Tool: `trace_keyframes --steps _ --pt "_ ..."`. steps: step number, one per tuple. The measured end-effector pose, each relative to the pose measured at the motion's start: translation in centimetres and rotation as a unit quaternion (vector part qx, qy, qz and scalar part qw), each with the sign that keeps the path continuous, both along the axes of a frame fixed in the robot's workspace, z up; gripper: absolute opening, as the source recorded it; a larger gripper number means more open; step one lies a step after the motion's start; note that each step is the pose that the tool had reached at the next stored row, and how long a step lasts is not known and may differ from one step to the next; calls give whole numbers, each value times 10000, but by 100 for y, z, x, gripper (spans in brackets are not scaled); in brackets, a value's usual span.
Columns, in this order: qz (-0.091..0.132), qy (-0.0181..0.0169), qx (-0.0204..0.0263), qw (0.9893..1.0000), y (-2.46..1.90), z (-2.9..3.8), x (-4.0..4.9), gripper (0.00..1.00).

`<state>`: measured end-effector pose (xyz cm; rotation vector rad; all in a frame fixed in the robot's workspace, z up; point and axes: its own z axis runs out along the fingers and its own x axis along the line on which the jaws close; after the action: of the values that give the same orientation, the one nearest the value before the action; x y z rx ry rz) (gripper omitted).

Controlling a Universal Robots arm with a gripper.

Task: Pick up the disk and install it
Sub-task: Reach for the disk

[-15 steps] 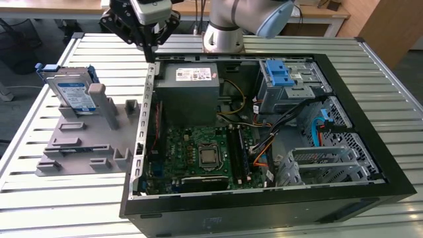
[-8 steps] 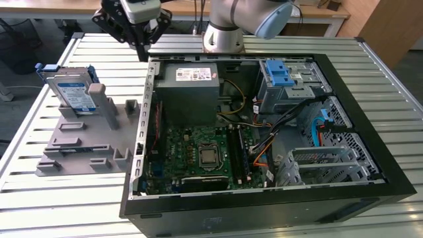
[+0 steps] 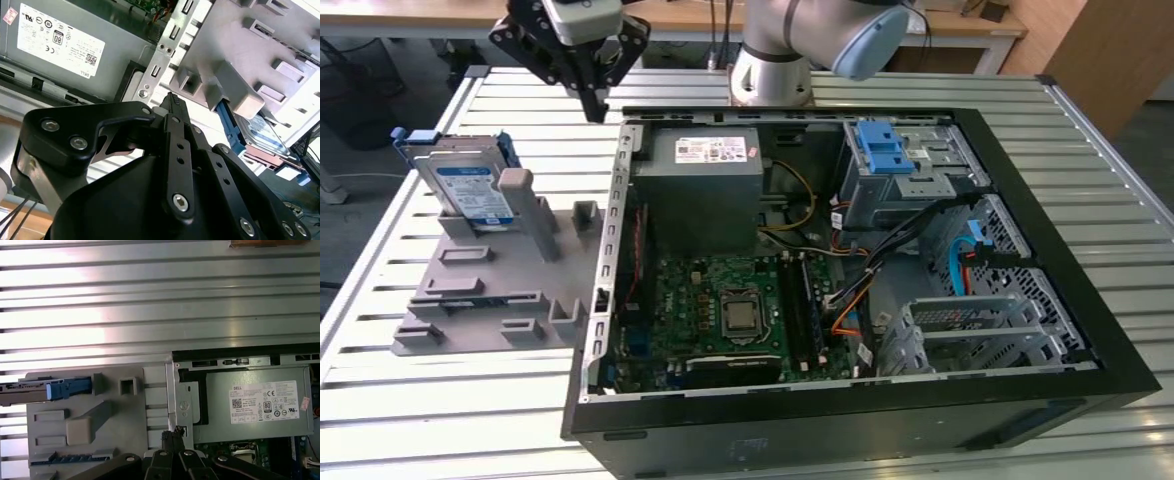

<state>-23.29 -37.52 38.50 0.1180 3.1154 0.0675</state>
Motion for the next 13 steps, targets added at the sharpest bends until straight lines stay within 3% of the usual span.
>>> trace_keyframes --steps 11,13 --pt "-1 3 -1 10000 52 -15 -226 11" --pt "-1 5 -28 10000 53 -19 -276 11"
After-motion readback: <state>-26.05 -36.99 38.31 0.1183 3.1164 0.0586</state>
